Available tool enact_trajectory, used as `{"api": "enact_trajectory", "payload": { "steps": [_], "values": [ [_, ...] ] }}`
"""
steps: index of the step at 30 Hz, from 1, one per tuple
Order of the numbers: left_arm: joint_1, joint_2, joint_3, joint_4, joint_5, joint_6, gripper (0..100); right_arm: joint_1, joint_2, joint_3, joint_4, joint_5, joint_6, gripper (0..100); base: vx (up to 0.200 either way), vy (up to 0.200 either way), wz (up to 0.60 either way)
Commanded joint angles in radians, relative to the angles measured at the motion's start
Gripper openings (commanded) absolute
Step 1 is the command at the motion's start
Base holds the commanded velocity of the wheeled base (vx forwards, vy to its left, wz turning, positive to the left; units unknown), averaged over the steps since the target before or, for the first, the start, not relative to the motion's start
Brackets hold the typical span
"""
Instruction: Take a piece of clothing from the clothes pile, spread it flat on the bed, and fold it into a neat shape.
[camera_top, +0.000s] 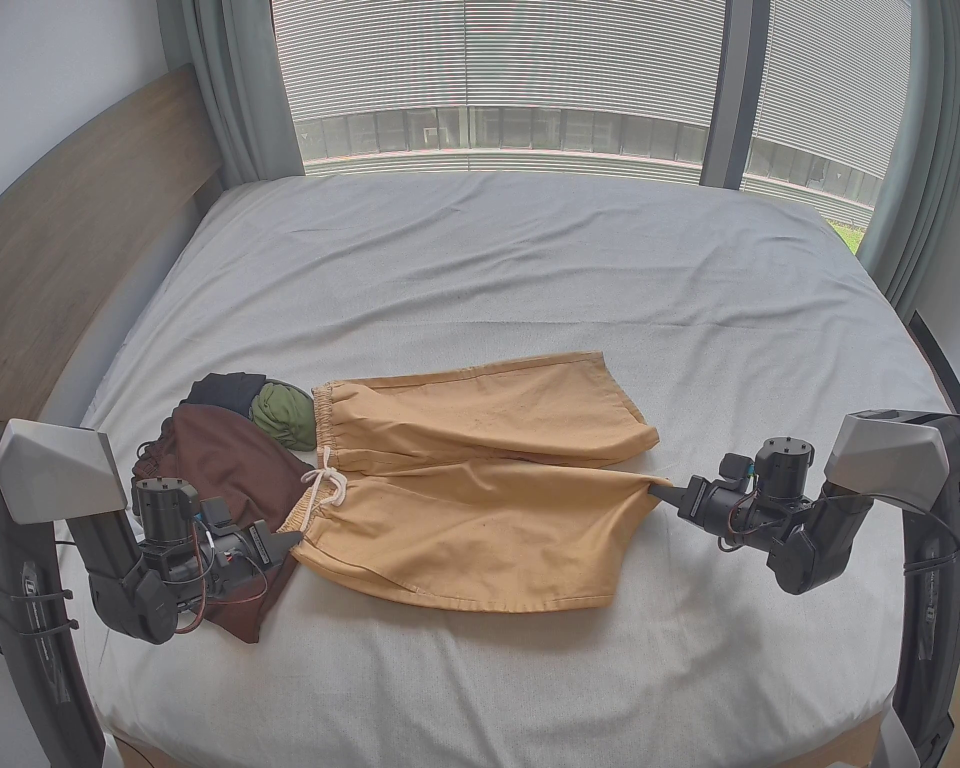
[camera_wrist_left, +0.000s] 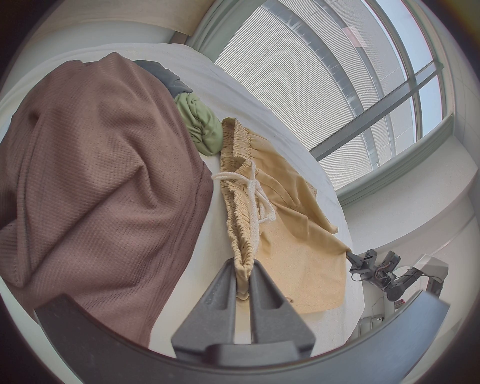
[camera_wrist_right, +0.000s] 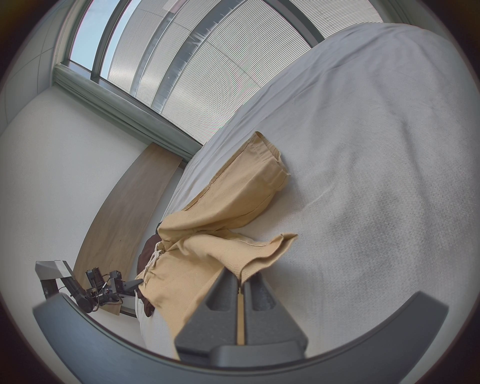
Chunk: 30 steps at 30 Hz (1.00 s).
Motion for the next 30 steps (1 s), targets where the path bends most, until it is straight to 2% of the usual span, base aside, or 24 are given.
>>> {"api": "enact_trajectory", "payload": {
  "steps": [1,13,14,15,16,30],
  "values": [
    [0.009,-0.005,0.018,0.005,0.0,0.006,0,-0.014,0.005,-0.01,0.004,0.0,-0.001,0,0.0,0.0,0.0],
    [0.003,0.004,0.012,0.017,0.002,0.019,0,-0.006,0.019,-0.016,0.012,0.0,-0.001,0,0.0,0.0,0.0],
    [0.0,0.008,0.012,0.016,0.002,0.019,100,-0.006,0.019,-0.016,0.012,0.0,-0.001,0,0.0,0.0,0.0],
    [0.0,0.01,0.012,0.016,0.002,0.019,100,-0.005,0.019,-0.016,0.012,0.0,-0.001,0,0.0,0.0,0.0],
    [-0.002,0.015,0.012,0.014,0.005,0.017,100,-0.005,0.019,-0.016,0.012,0.0,-0.001,100,0.0,0.0,0.0],
    [-0.013,0.016,0.02,-0.073,0.003,0.013,100,0.001,0.067,-0.01,0.012,0.0,-0.013,100,0.0,0.0,0.0]
  ]
}}
